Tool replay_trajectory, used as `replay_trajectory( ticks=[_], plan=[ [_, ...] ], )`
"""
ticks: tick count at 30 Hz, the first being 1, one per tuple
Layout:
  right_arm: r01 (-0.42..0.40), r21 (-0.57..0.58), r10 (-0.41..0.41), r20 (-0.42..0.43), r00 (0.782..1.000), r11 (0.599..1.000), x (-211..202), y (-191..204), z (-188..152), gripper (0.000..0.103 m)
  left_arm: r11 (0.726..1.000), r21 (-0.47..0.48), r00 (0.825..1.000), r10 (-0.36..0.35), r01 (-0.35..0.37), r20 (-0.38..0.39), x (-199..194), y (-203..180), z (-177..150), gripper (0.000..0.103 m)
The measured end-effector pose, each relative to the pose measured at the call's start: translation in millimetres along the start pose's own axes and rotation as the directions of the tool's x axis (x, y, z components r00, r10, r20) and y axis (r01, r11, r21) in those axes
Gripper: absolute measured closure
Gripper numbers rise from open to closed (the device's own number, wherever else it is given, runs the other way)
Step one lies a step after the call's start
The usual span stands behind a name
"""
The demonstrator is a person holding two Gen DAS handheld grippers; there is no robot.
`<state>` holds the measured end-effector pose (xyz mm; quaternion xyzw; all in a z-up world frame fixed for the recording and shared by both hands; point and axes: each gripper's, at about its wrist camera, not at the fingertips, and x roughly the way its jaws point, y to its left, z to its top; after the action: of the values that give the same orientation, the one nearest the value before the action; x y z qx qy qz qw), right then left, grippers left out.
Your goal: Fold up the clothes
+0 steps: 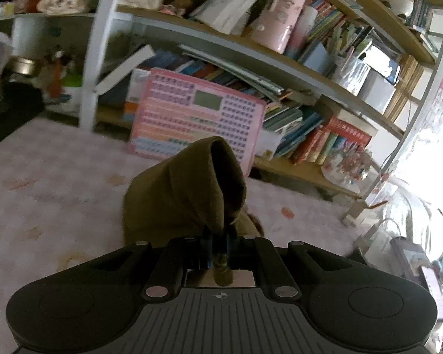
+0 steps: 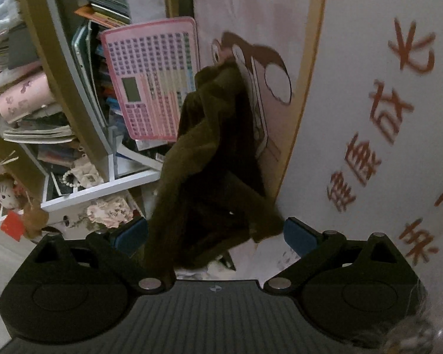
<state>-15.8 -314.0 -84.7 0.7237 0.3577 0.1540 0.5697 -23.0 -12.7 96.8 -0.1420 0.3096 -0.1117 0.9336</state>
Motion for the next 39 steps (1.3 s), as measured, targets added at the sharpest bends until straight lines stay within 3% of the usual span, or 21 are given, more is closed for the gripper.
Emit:
replay_trajectory(
  ticks=[4, 8, 11, 13, 14, 15, 16, 19, 20, 24, 25, 28, 32, 35, 36, 39],
  plan=[
    [-0.019, 0.011, 0.018, 0.013, 1.000, 1.000, 7.3, -2.3, -1.1, 0.004, 0.999, -0.049, 1.000, 0.018, -0.019, -0.017, -22.3, 14.8, -12.5, 0.097],
    [-0.012, 0.045, 0.009, 0.066, 0.998, 0.999, 25.3, -8.4, 2.1, 0.013, 0.998, -0.066, 1.000, -0.006, 0.004, -0.020, -37.6, 23.1, -16.4, 0.097],
    [0.025, 0.067, -0.031, 0.103, 0.994, 0.997, 40.9, -13.0, 4.4, 0.034, 0.998, -0.055, 1.000, -0.027, 0.027, -0.013, -47.2, 28.6, -14.8, 0.097],
    [0.041, 0.079, -0.051, 0.141, 0.989, 0.996, 46.6, -14.4, 5.8, 0.062, 0.998, -0.048, 0.999, -0.028, 0.027, -0.015, -52.3, 35.1, -15.0, 0.097],
    [0.042, 0.084, -0.055, 0.163, 0.985, 0.996, 47.3, -13.8, 6.8, 0.065, 0.999, -0.048, 0.999, -0.025, 0.024, -0.021, -53.8, 40.4, -15.5, 0.097],
    [0.036, 0.083, -0.051, 0.181, 0.982, 0.996, 47.1, -12.8, 7.1, 0.076, 0.999, -0.050, 0.999, -0.021, 0.019, -0.028, -54.9, 45.6, -16.2, 0.097],
    [0.030, 0.073, -0.044, 0.194, 0.980, 0.997, 46.0, -10.6, 6.3, 0.095, 0.999, -0.048, 0.999, -0.016, 0.014, -0.041, -54.1, 50.9, -17.3, 0.097],
    [0.044, 0.002, -0.043, 0.233, 0.972, 0.999, 38.1, 6.0, 1.1, 0.098, 1.000, -0.014, 0.994, -0.029, 0.028, -0.105, -45.2, 61.5, -22.9, 0.096],
    [0.051, -0.029, -0.042, 0.247, 0.968, 0.998, 34.3, 13.4, -1.0, 0.098, 0.999, -0.001, 0.990, -0.053, 0.053, -0.132, -41.0, 62.0, -25.7, 0.090],
    [0.006, -0.252, 0.085, 0.353, 0.932, 0.968, -5.7, 72.1, -6.3, 0.099, 0.987, 0.048, 0.963, -0.141, 0.155, -0.228, -25.3, 61.5, -36.5, 0.075],
    [-0.006, -0.324, 0.135, 0.376, 0.917, 0.946, -18.6, 91.6, -7.6, 0.099, 0.983, 0.061, 0.956, -0.154, 0.174, -0.248, -21.7, 61.3, -39.0, 0.067],
    [-0.025, -0.536, 0.274, 0.391, 0.879, 0.844, -53.3, 155.8, -13.9, 0.099, 0.979, 0.069, 0.946, -0.168, 0.194, -0.275, -15.6, 68.2, -45.3, 0.063],
    [-0.020, -0.771, 0.405, 0.313, 0.859, 0.637, -80.6, 248.9, -31.2, 0.099, 0.981, 0.027, 0.953, -0.178, 0.190, -0.244, -19.3, 90.4, -43.3, 0.063],
    [0.019, -0.906, 0.426, 0.217, 0.878, 0.424, -77.1, 315.3, -65.6, 0.099, 0.984, -0.010, 0.964, -0.173, 0.175, -0.202, -23.9, 108.0, -39.1, 0.063],
    [0.020, -0.929, 0.403, 0.180, 0.897, 0.371, -67.6, 330.1, -77.2, 0.099, 0.985, -0.023, 0.967, -0.171, 0.170, -0.189, -25.5, 114.4, -37.8, 0.063],
    [0.016, -0.951, 0.231, 0.092, 0.969, 0.308, -15.3, 334.9, -102.1, 0.098, 0.986, -0.064, 0.974, -0.160, 0.151, -0.161, -29.7, 132.4, -36.5, 0.062]
  ],
)
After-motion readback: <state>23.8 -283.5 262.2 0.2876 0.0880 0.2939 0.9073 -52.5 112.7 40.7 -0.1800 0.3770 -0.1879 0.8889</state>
